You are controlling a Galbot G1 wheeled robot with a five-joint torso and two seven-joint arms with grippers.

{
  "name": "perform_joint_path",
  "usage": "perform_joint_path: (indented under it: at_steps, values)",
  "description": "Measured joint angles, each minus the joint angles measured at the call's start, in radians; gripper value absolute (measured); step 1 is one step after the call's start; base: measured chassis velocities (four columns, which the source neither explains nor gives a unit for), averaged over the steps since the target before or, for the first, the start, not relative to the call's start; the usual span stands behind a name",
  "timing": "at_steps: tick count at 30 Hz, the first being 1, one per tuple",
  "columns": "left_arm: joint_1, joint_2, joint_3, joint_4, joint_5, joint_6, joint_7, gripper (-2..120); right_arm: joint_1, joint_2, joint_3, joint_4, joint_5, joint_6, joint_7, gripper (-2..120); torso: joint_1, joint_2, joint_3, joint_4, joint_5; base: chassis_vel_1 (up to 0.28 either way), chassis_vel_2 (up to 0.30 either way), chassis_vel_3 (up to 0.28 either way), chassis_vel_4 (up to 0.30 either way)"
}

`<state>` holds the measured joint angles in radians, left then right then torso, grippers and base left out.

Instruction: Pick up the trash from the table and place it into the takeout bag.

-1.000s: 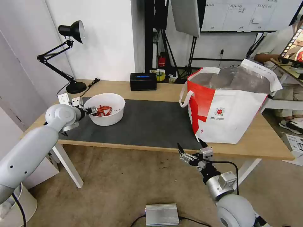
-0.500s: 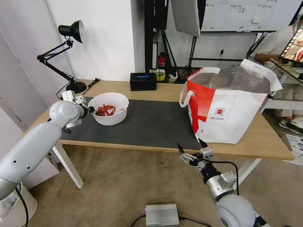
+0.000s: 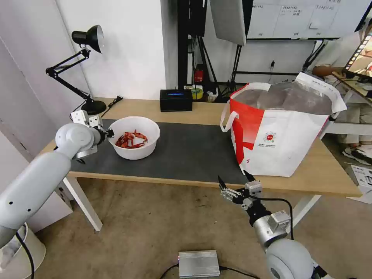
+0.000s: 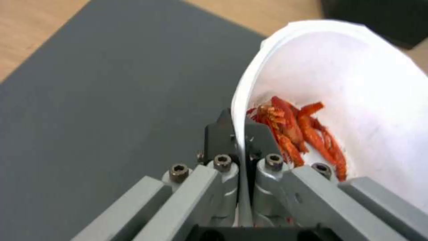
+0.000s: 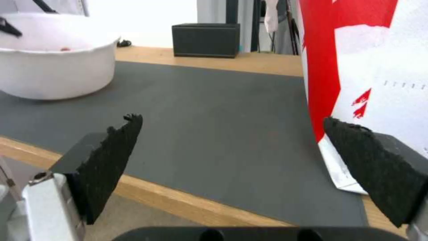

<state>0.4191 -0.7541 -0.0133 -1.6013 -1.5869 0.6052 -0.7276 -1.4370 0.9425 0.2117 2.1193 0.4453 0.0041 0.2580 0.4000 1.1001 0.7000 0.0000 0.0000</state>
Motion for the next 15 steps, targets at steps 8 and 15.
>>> perform_joint_path:
  at_steps: [8,15]
  values:
    - [0.022,-0.027,-0.035,-0.190,-0.086,-0.004,-0.096,0,0.000,0.000,0.000,0.000,0.000,0.000,0.000,100,0.000,0.000,0.000,-0.0001,0.0002,0.000,0.000,0.000,0.000]
    - [-0.013,-0.054,-0.036,-0.297,-0.131,-0.017,-0.147,0,0.000,0.000,0.000,0.000,0.000,0.000,0.000,100,0.000,0.000,0.000,-0.0001,0.0003,0.000,0.000,0.000,0.000]
